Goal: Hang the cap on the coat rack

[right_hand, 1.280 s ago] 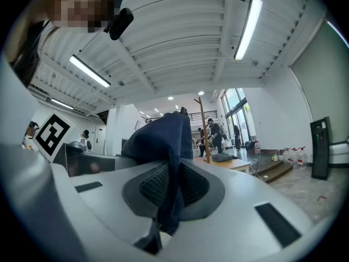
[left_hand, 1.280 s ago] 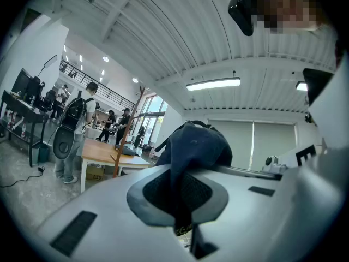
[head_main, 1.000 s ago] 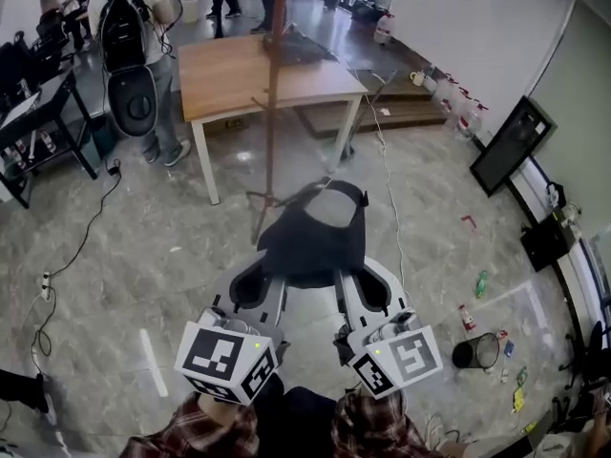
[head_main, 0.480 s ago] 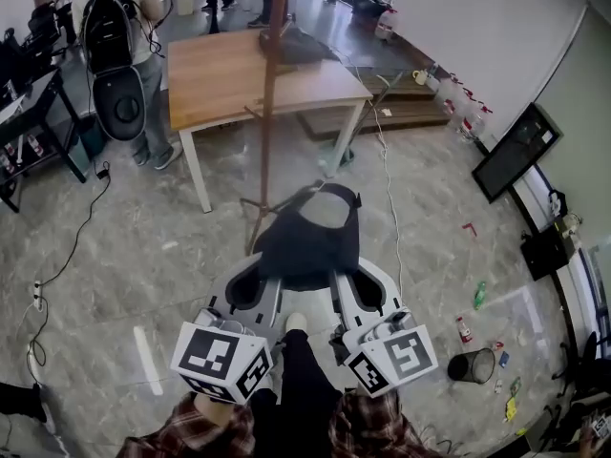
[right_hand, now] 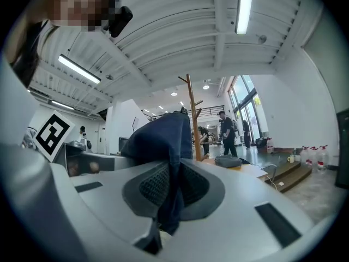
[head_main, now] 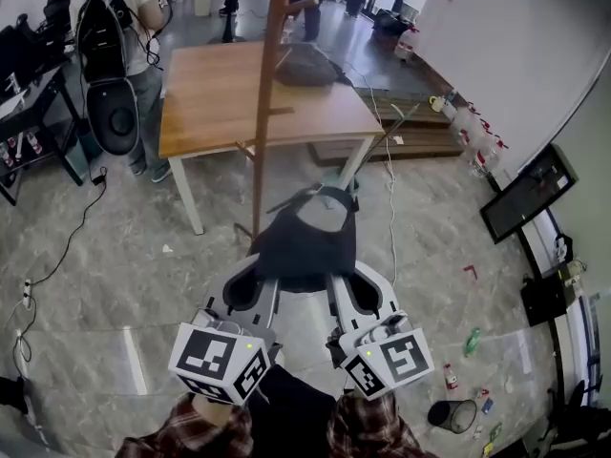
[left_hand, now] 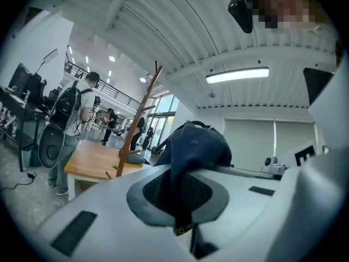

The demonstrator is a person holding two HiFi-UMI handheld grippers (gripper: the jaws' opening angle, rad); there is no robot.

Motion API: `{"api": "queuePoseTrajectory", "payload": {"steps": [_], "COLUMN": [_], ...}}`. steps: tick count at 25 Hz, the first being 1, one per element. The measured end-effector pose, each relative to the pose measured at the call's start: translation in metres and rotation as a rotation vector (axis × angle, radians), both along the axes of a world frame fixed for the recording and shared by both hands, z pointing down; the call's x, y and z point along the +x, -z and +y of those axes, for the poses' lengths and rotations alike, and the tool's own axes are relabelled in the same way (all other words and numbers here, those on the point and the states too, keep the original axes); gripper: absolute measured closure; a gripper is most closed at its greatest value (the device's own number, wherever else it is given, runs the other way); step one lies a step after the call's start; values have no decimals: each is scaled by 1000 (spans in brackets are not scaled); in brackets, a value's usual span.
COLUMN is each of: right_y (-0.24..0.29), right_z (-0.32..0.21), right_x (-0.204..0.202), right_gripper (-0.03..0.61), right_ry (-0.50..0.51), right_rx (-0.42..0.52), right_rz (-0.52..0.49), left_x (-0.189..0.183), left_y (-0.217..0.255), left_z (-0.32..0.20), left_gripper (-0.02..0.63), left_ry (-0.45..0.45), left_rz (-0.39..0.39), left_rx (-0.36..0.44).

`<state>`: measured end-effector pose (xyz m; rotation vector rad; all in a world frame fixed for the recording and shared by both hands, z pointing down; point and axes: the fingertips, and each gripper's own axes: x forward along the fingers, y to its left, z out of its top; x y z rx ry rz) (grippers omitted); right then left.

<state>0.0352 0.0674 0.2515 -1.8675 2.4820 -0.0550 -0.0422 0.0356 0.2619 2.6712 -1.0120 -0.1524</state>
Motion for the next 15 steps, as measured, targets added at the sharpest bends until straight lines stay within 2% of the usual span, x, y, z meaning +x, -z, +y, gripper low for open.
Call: {"api": "queuePoseTrajectory", "payload": {"steps": [9, 15], "right_y": [3, 4], "right_z": [-75, -134], "right_x": [41, 60], "right_gripper": [555, 555], "right_ry": [65, 54], "right_rx": [-4, -16], "right_rz": [-18, -37], "left_x": [39, 58], "left_y": [4, 4], "left_z": [-68, -127], "left_gripper": [594, 593], "left_ry": [61, 50], "left_rz": [-12, -20], "left_rx": [-4, -21]}}
